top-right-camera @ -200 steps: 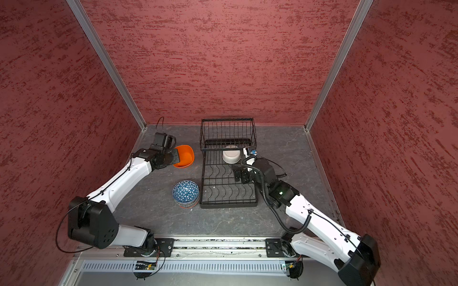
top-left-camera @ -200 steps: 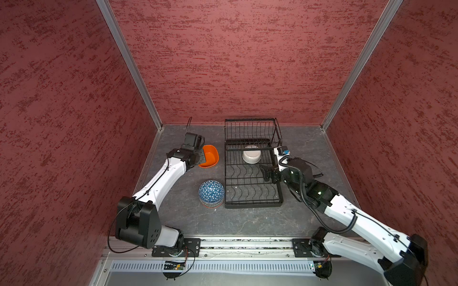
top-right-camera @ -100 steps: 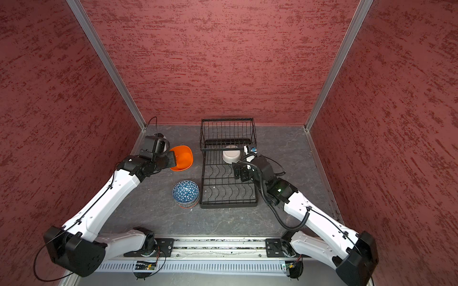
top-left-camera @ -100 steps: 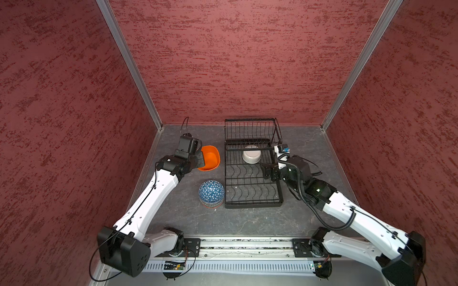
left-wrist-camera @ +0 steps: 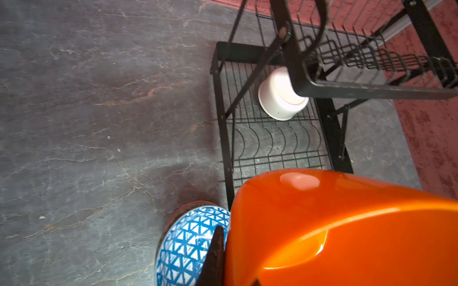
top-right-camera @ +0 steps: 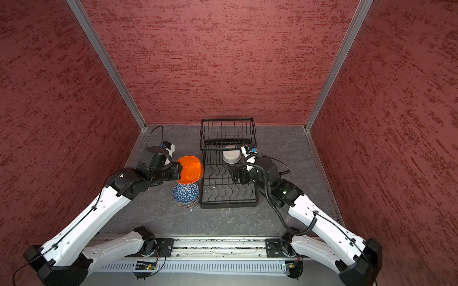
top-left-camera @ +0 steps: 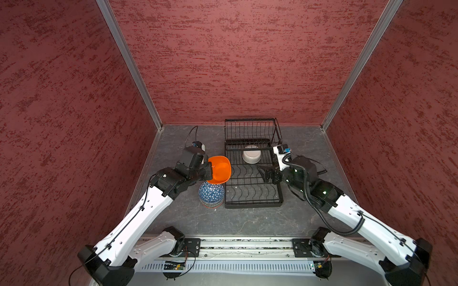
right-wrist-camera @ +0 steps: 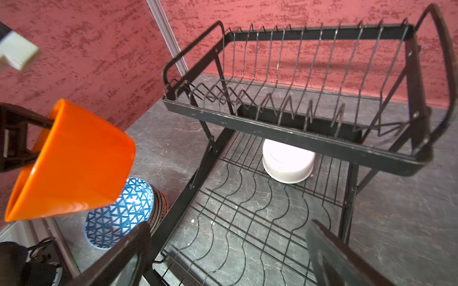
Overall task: Load bowls into a dish rack
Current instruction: Place the bowl in the dish rack.
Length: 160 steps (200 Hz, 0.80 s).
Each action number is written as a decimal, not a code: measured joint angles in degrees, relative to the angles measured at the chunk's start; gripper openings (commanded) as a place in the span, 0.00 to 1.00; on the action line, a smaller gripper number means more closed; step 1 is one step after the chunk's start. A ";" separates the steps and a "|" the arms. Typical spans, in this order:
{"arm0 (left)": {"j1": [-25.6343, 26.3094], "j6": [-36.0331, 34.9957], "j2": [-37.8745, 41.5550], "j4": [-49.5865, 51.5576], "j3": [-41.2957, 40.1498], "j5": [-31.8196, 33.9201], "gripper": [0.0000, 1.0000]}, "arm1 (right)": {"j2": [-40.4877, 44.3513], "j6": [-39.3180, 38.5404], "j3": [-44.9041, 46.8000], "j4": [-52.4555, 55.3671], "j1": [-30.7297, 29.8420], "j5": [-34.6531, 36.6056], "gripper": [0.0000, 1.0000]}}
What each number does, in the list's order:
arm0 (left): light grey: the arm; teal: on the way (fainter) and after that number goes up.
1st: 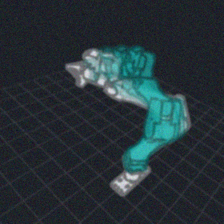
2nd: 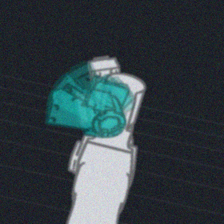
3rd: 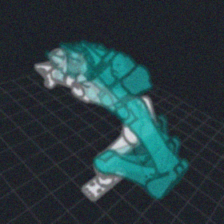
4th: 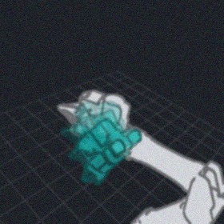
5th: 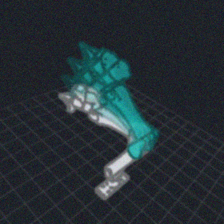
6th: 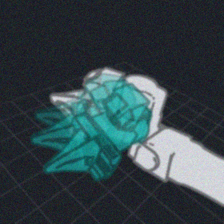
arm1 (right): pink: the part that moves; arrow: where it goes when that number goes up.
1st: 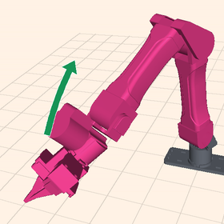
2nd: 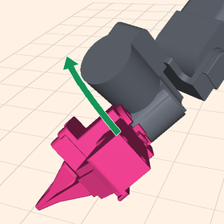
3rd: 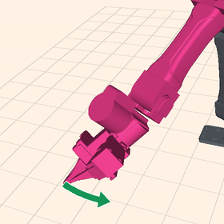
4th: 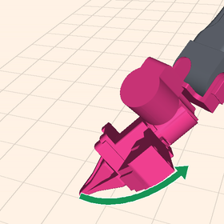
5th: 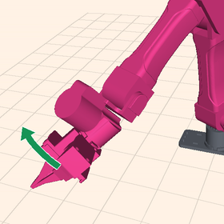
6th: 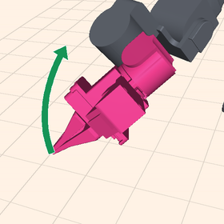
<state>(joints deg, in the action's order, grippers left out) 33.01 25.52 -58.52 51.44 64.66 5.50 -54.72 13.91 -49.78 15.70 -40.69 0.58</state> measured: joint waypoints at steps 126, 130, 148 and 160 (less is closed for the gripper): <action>11.52 10.80 1.49 -11.74 -11.82 -0.61 0.00 | 2.64 1.01 0.00 4.15 0.13 -10.23 0.99; 11.89 11.08 1.49 -12.33 -12.26 -0.42 0.00 | 2.62 1.29 0.00 4.37 0.17 -10.38 0.99; 13.05 12.02 1.49 -15.04 -14.14 0.37 0.00 | 2.51 2.36 0.00 5.29 0.50 -11.61 0.99; 13.42 12.46 1.49 -17.05 -15.50 0.68 0.00 | 2.27 3.08 0.00 5.81 0.81 -12.90 0.99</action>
<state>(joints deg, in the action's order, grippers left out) 46.44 37.98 -57.04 34.39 49.17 6.17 -52.45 16.99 -49.78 21.52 -39.88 -12.32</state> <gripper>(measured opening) 0.079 0.988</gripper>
